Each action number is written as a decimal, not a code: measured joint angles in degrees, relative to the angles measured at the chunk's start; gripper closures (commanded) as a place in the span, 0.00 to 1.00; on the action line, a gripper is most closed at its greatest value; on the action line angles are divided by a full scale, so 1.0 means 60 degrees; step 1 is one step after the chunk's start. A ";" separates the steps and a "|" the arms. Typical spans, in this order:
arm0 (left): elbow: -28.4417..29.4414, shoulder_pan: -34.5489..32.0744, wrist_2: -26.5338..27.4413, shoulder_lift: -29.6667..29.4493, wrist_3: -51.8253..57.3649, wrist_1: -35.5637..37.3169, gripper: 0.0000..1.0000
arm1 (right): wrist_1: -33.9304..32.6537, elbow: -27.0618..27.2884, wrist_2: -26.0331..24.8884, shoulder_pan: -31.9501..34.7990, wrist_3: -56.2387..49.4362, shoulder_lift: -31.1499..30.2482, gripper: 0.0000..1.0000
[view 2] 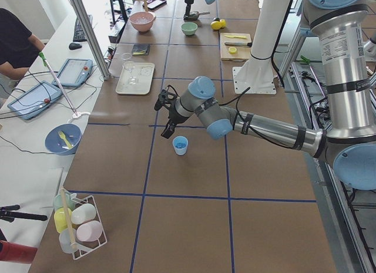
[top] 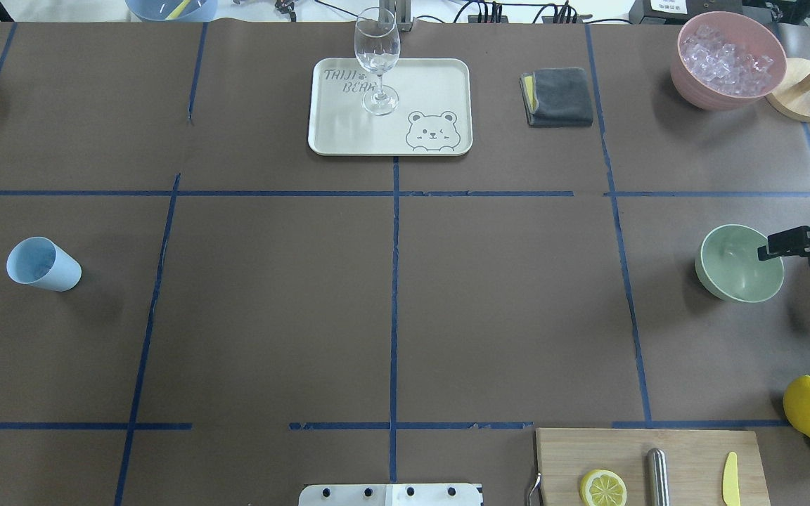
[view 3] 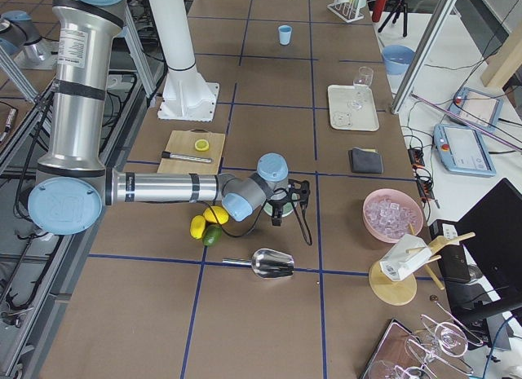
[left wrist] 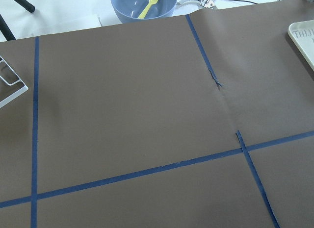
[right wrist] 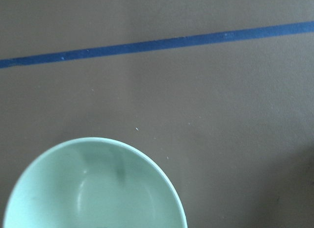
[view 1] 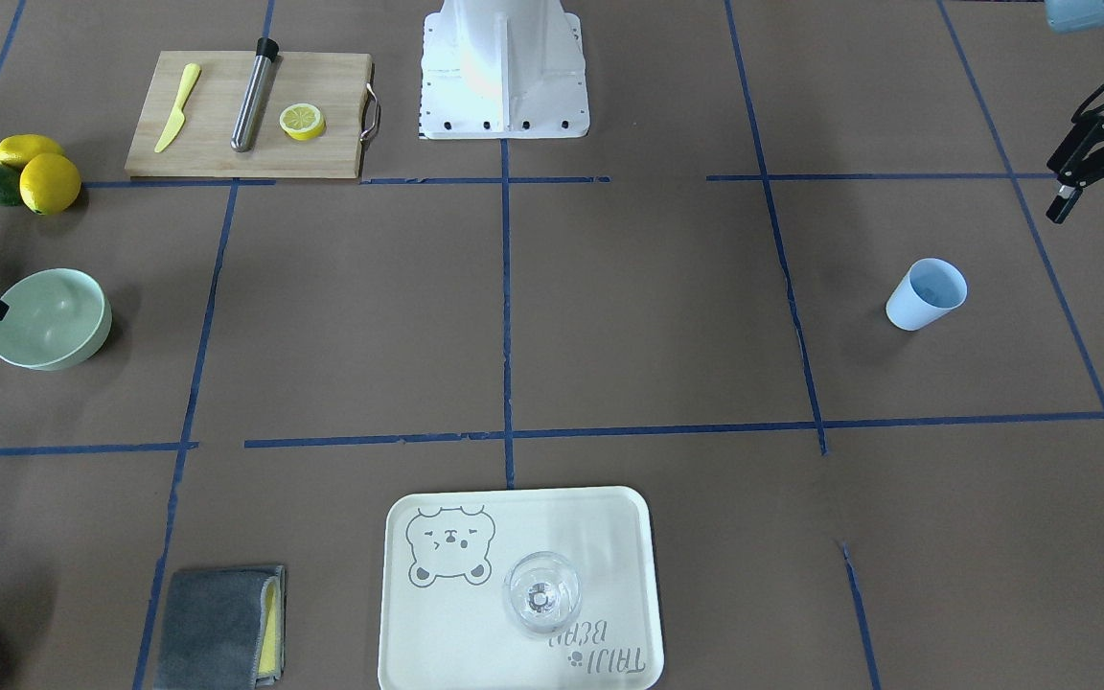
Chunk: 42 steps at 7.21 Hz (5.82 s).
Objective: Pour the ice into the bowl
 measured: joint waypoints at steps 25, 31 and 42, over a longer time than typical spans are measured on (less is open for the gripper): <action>0.3780 0.8371 1.2593 0.0254 -0.5908 -0.4137 0.00 | -0.4827 -0.1564 -0.3655 -0.5798 0.7084 0.9705 1.00; 0.4459 0.8374 1.3086 -0.0319 -0.5859 -0.4229 1.00 | -0.4813 -0.2193 -0.4000 -0.6080 0.7108 1.0096 1.00; 0.2455 0.8504 1.3049 -0.2317 -0.2715 -0.4245 1.00 | -0.4811 0.0122 -0.3145 -0.5107 0.6819 0.8056 0.00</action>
